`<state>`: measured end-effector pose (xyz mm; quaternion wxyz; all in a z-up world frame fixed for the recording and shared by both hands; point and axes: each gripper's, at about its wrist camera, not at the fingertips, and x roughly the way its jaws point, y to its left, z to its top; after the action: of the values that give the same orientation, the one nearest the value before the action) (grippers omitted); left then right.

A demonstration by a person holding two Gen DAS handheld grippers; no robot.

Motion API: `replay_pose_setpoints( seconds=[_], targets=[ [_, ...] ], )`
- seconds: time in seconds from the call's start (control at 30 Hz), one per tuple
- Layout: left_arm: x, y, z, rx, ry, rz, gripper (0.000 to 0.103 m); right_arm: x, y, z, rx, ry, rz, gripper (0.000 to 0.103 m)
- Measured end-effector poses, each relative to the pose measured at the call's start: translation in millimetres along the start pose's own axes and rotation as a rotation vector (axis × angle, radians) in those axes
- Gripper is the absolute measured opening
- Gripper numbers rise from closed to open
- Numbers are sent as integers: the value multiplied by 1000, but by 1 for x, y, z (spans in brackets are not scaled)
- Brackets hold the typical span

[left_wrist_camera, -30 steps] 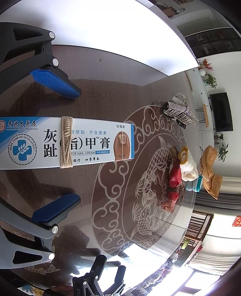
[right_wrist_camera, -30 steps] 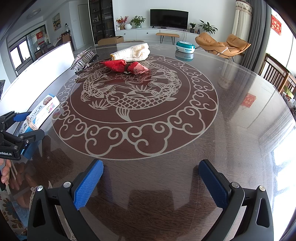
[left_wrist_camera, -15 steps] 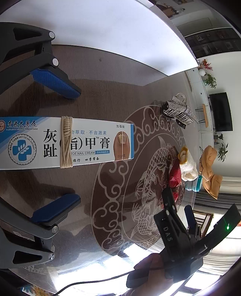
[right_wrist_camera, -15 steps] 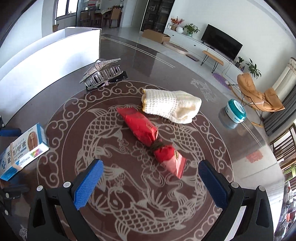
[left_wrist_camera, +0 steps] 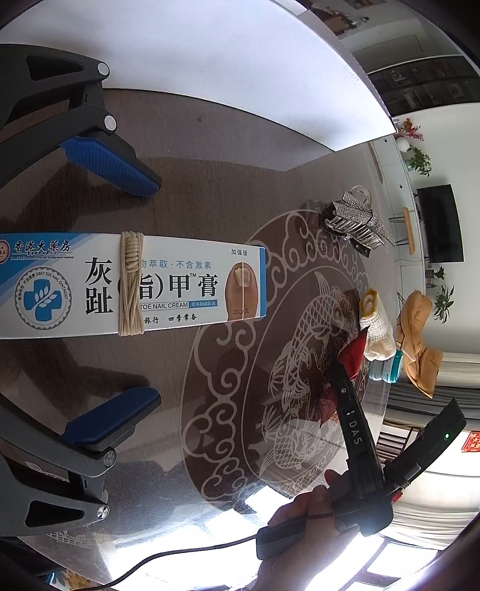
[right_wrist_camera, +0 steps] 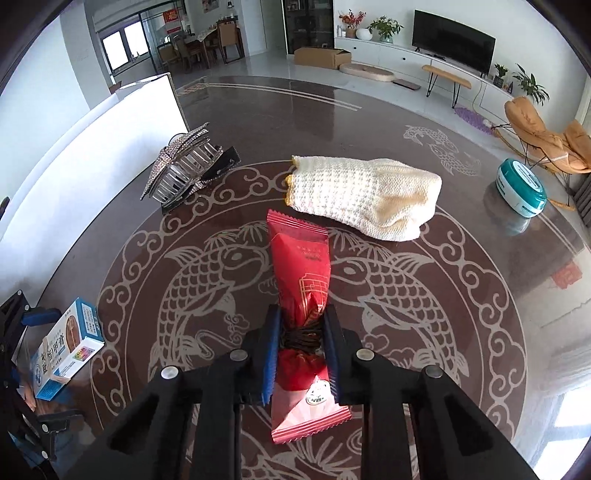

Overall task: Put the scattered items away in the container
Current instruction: 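Close right gripper on the red wrapped candy, then lift red candy with right gripper while left tool holds blue box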

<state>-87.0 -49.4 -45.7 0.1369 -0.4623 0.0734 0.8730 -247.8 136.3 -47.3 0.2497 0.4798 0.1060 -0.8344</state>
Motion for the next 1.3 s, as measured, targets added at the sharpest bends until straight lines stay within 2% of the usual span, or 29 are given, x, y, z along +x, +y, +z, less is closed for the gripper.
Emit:
replay_pose_setpoints(
  seconds=[0.1,0.23,0.33,0.5,0.7,0.77,0.83,0.97,1.03,1.17,1.3],
  targets=[
    [0,0,0,0,0,0,103,-18,9,-29,69,-33,19,23],
    [0,0,0,0,0,0,103,-50,44,-89,91,-69,-50,24],
    [0,0,0,0,0,2,103,-77,71,-131,113,-112,-57,24],
    [1,-1,1,-1,0,3,103,-99,99,-170,113,-157,-86,24],
    [1,-1,1,-1,0,3,103,-98,101,-169,123,-149,-123,32],
    [1,-1,1,-1,-1,3,103,-96,100,-168,128,-147,-127,40],
    [1,-1,1,-1,-1,3,103,-95,99,-167,132,-139,-146,58],
    [1,-1,1,0,-1,3,103,-94,101,-167,125,-130,-171,60],
    [1,-1,1,-1,-1,3,103,-93,98,-167,140,-125,-182,70],
    [1,-1,0,-1,-1,3,103,-94,89,-169,183,-130,-177,73],
    [1,0,0,-1,-1,3,103,-90,94,-167,154,-113,-182,84]
  ],
)
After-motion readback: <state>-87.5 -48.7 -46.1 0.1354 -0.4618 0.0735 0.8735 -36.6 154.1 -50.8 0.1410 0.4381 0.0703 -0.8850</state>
